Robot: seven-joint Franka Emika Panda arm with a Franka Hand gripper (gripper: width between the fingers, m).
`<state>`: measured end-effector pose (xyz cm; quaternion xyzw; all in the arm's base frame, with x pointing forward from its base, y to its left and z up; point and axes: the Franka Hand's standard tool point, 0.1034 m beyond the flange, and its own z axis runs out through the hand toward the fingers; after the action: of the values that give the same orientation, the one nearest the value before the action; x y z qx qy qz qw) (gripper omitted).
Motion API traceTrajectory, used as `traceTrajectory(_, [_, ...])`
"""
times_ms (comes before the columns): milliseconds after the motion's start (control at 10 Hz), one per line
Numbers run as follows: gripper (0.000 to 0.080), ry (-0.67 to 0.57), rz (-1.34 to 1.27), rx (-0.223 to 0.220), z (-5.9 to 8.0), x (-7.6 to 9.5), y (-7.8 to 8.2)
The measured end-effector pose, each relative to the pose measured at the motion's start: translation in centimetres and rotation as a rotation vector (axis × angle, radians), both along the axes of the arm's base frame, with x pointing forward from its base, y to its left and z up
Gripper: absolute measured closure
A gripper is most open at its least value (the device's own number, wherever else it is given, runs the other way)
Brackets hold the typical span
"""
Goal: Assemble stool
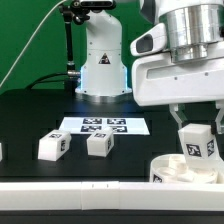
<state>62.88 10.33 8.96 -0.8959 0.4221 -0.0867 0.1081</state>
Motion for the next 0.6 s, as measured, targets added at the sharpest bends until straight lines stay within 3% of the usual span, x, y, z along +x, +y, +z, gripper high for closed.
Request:
traceTrajectory(500, [0.0455,0.047,-0.421,0.158,-0.08,-0.17,0.2])
traceTrajectory(600, [0.0455,0.067,-0.557,0.209,-0.06,0.0,0.29])
